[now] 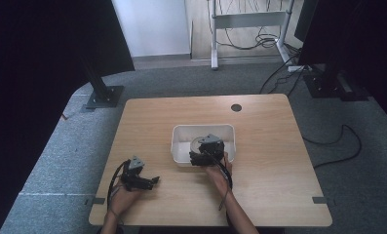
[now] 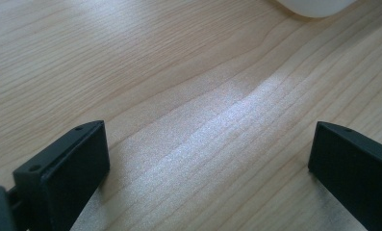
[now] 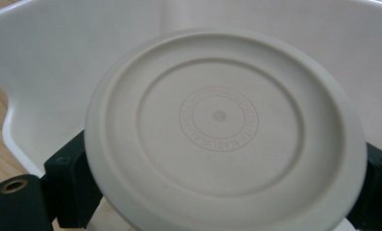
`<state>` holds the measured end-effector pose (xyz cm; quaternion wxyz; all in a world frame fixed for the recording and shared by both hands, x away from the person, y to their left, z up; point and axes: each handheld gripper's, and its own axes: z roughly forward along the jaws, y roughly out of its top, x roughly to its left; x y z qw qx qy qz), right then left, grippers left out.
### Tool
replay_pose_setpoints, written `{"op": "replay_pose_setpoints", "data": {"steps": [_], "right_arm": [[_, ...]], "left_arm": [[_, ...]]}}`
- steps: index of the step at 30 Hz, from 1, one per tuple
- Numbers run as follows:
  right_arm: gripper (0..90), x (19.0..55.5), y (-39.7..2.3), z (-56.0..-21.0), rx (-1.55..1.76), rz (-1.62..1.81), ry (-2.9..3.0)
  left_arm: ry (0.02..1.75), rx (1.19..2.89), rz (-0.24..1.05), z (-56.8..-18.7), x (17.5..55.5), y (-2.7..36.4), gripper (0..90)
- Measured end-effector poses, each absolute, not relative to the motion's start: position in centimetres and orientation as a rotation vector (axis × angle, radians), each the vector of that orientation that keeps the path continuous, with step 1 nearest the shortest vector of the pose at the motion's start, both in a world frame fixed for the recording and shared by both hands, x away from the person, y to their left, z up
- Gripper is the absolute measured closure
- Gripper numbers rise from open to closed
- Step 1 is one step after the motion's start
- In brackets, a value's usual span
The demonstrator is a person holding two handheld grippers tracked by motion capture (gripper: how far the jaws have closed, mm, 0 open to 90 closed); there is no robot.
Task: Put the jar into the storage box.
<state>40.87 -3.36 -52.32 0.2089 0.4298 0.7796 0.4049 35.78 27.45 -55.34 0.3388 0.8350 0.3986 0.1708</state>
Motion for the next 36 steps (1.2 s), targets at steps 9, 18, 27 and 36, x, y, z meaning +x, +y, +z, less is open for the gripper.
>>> {"op": "replay_pose_setpoints", "data": {"steps": [9, 18, 27, 36], "right_arm": [[4.2, 40.9, -3.4, -52.5, 1.169, 1.129, 2.197], [2.6, 40.8, -3.5, -51.9, 1.139, 1.128, 2.208], [2.7, 40.6, -3.8, -51.4, 1.131, 1.137, 2.201], [2.9, 39.9, -4.4, -50.7, 1.109, 1.164, 2.202]], "left_arm": [[1.038, 2.175, 0.445, -55.3, 35.8, 27.5, 0.5], [1.038, 2.175, 0.445, -55.3, 35.8, 27.5, 0.5], [1.038, 2.175, 0.445, -55.3, 35.8, 27.5, 0.5], [1.036, 2.178, 0.445, -55.3, 35.8, 27.5, 0.5]]}}
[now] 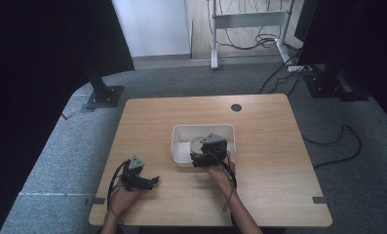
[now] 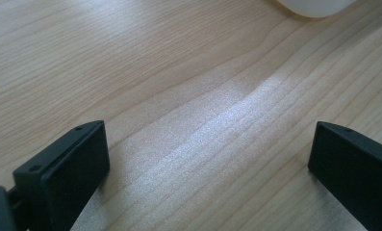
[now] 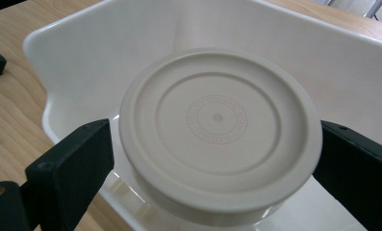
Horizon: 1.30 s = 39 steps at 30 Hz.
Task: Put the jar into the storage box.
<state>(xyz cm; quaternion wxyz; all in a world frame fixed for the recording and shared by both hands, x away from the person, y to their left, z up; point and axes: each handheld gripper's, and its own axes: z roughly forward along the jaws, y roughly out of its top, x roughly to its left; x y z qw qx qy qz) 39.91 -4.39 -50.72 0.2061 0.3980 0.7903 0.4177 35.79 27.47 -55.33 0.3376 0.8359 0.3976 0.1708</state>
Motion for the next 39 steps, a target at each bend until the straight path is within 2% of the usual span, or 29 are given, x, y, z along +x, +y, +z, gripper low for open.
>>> {"op": "replay_pose_setpoints", "data": {"steps": [39], "right_arm": [[3.1, 36.5, -7.4, -49.8, 1.033, 1.173, 2.228]], "left_arm": [[1.038, 2.175, 0.445, -55.3, 35.8, 27.5, 0.5]]}}
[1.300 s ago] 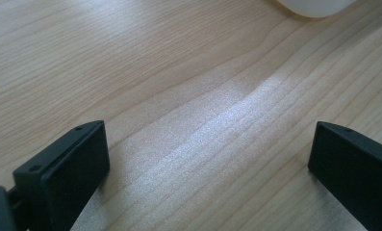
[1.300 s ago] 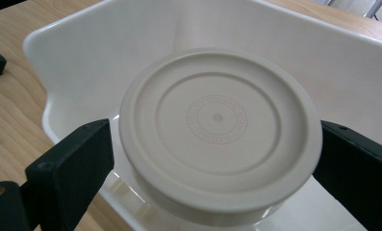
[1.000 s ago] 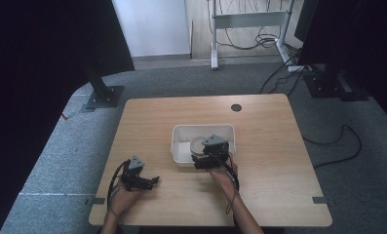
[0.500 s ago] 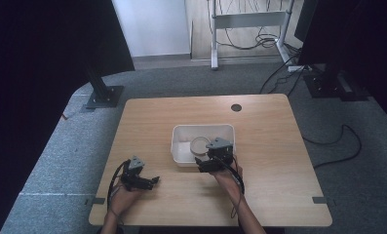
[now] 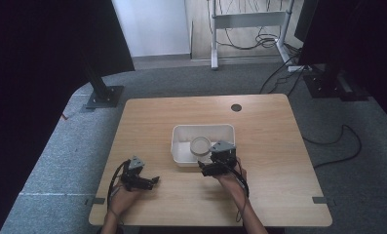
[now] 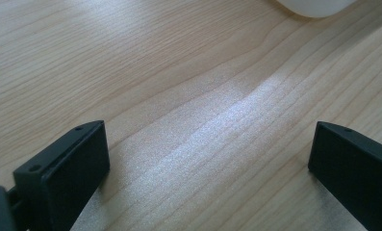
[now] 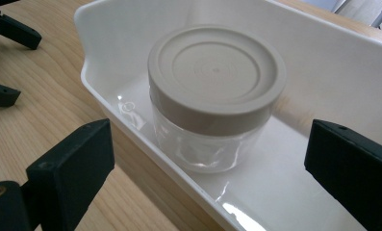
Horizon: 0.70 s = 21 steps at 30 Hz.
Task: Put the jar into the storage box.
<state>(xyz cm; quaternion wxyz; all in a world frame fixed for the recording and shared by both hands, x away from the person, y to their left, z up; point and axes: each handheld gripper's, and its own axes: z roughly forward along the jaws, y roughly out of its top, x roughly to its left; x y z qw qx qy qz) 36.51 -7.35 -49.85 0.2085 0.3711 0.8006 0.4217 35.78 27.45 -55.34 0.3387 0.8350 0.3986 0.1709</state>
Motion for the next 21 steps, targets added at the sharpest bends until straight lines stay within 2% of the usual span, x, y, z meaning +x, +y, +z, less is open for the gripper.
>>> {"op": "replay_pose_setpoints", "data": {"steps": [21], "right_arm": [[3.3, 34.8, -9.4, -49.3, 1.011, 1.184, 2.214]], "left_arm": [[1.039, 2.174, 0.445, -55.3, 35.8, 27.4, 0.5]]}}
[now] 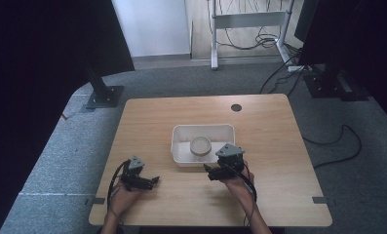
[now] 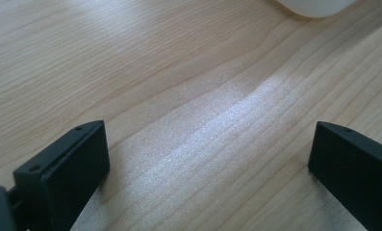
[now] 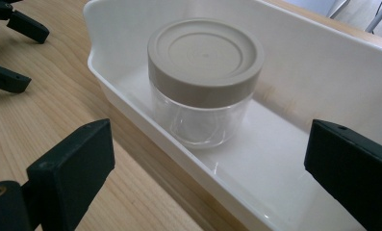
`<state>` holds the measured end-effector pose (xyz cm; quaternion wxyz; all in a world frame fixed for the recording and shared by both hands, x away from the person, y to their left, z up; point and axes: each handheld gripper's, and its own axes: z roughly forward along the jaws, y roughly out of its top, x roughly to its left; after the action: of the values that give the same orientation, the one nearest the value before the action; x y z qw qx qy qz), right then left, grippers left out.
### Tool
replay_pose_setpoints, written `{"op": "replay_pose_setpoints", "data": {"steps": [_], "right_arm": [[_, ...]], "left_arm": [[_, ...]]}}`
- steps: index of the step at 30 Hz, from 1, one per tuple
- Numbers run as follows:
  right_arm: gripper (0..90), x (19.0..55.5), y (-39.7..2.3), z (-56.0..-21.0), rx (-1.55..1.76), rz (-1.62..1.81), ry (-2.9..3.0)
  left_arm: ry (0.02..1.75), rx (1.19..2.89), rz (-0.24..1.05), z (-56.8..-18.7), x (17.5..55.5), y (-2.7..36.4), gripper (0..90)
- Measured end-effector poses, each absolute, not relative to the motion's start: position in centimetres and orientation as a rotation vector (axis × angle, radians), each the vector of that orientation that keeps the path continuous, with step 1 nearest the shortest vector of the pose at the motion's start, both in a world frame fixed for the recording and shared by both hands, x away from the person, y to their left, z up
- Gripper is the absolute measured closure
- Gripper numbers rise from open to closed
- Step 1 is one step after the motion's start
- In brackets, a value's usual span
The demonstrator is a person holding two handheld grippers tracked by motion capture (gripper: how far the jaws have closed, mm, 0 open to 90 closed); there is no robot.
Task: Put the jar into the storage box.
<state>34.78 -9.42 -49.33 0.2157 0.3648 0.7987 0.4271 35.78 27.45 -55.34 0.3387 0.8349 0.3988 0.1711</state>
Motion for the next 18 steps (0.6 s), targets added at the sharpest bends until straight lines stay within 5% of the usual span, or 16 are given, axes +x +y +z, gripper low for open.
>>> {"op": "replay_pose_setpoints", "data": {"steps": [18], "right_arm": [[3.7, 33.0, -12.2, -49.0, 1.026, 1.180, 2.190]], "left_arm": [[1.041, 2.173, 0.447, -55.3, 35.8, 27.4, 0.5]]}}
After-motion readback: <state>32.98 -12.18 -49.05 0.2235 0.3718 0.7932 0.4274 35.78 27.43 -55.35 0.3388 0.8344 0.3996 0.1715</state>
